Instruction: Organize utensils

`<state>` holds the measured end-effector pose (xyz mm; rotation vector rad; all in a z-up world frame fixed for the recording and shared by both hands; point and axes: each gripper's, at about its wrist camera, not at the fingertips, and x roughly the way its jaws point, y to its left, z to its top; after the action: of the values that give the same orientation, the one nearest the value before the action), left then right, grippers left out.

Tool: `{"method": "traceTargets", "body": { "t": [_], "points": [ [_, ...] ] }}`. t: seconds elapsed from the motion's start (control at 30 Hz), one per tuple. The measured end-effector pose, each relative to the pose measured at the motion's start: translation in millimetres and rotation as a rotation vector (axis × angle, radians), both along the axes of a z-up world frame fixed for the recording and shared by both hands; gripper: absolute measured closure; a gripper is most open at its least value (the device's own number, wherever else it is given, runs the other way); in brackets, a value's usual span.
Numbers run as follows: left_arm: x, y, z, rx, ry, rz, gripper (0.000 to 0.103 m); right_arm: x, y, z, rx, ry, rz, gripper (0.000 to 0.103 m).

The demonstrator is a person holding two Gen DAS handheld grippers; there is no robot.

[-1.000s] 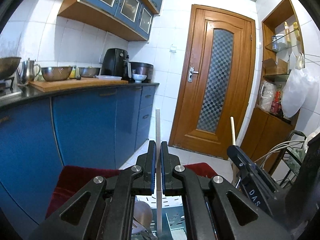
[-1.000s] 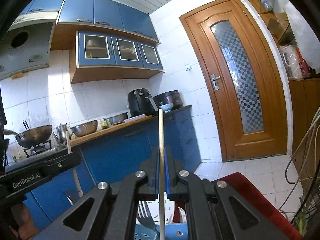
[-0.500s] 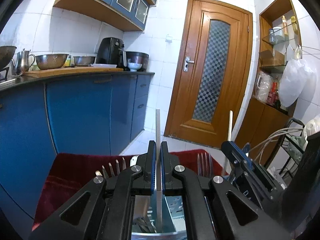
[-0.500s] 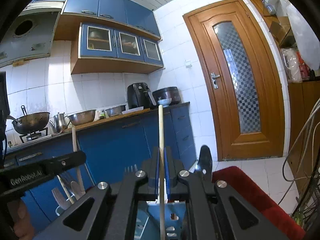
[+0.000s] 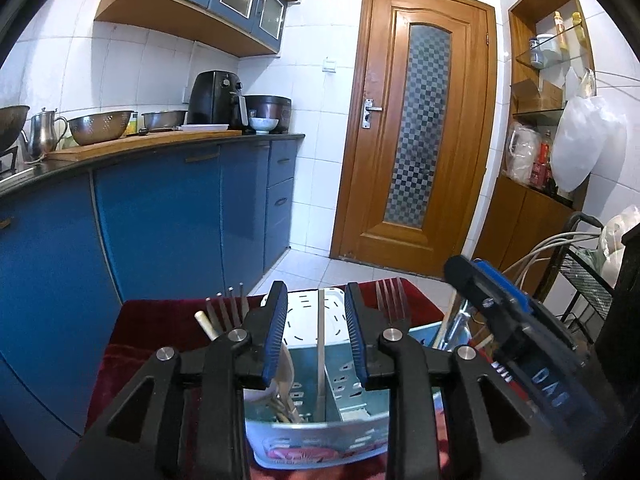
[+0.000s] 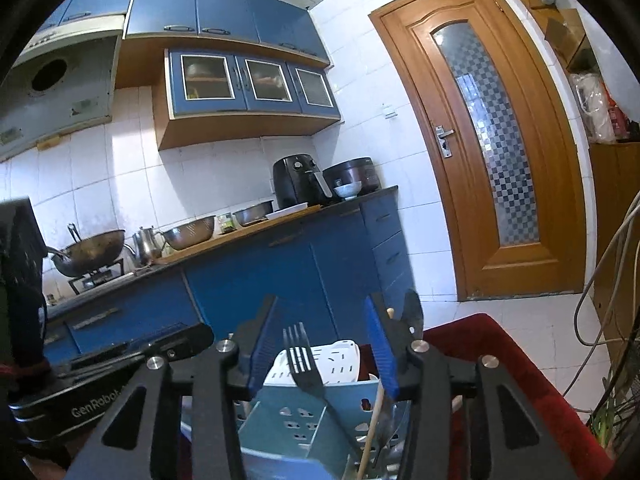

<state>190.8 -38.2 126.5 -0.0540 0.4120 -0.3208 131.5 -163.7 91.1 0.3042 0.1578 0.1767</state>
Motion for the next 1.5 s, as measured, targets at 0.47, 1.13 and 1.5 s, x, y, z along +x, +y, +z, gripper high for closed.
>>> {"method": "traceTargets", "body": {
  "t": [0.47, 1.13, 1.5],
  "points": [
    [-68, 17, 20, 0.057, -0.003, 0.063, 0.06, -61, -1, 15, -0.025, 0.119, 0.038, 0.042],
    [-88, 16, -62, 0.116, 0.102, 0.174, 0.041, -78, 8, -68, -0.149, 0.357, 0.018, 0.013],
    [-87, 11, -84, 0.111, 0.056, 0.204, 0.041, -68, 8, -87, -0.17, 0.36, -0.012, 0.013]
  ]
}}
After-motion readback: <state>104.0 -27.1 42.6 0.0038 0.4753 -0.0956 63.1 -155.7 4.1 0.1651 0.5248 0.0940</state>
